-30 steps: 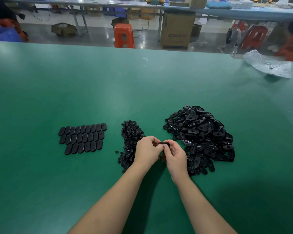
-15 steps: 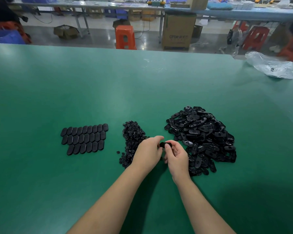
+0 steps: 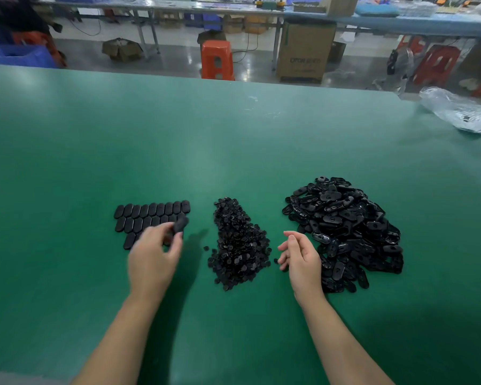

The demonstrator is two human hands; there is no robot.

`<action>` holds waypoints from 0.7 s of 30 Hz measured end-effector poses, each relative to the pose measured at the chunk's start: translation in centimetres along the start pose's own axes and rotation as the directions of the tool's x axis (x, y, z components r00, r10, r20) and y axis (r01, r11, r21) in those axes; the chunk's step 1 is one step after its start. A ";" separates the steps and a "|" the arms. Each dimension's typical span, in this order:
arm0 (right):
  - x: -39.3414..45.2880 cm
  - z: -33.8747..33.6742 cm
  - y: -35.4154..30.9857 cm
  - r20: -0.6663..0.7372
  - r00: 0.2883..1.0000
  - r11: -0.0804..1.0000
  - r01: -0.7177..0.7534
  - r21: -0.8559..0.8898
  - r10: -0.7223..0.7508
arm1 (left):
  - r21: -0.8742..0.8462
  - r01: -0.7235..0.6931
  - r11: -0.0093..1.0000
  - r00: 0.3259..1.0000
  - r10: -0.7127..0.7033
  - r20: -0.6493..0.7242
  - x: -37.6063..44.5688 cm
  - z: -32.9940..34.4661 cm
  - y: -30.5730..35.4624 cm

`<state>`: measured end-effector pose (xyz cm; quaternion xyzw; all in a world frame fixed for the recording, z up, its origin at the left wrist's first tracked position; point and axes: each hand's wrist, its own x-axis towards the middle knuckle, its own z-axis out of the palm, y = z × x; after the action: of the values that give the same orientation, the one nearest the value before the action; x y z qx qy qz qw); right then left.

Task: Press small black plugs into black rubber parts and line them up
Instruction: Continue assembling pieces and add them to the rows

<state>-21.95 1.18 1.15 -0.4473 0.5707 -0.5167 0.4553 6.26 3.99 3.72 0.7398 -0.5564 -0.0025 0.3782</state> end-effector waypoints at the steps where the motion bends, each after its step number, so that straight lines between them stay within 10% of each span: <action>1: 0.0 0.0 0.0 -0.001 1.000 1.000 0.002 -0.009 -0.002 | 0.033 0.045 0.998 0.998 -0.044 -0.038 0.1 -1.0 -1.9; 9: -0.1 0.3 -0.1 -0.003 1.000 0.998 0.003 -0.058 -0.003 | 0.224 0.437 0.871 0.895 -0.445 -0.018 0.4 -3.9 -10.0; 21: -0.2 0.2 -0.1 -0.003 1.000 0.998 0.000 -0.056 0.000 | 0.262 0.472 0.842 0.872 -0.489 -0.001 1.3 -3.4 -10.1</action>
<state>-21.70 1.30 1.22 -0.4591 0.5858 -0.5012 0.4415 16.46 5.78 0.96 0.8972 -0.3611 -0.0504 0.2491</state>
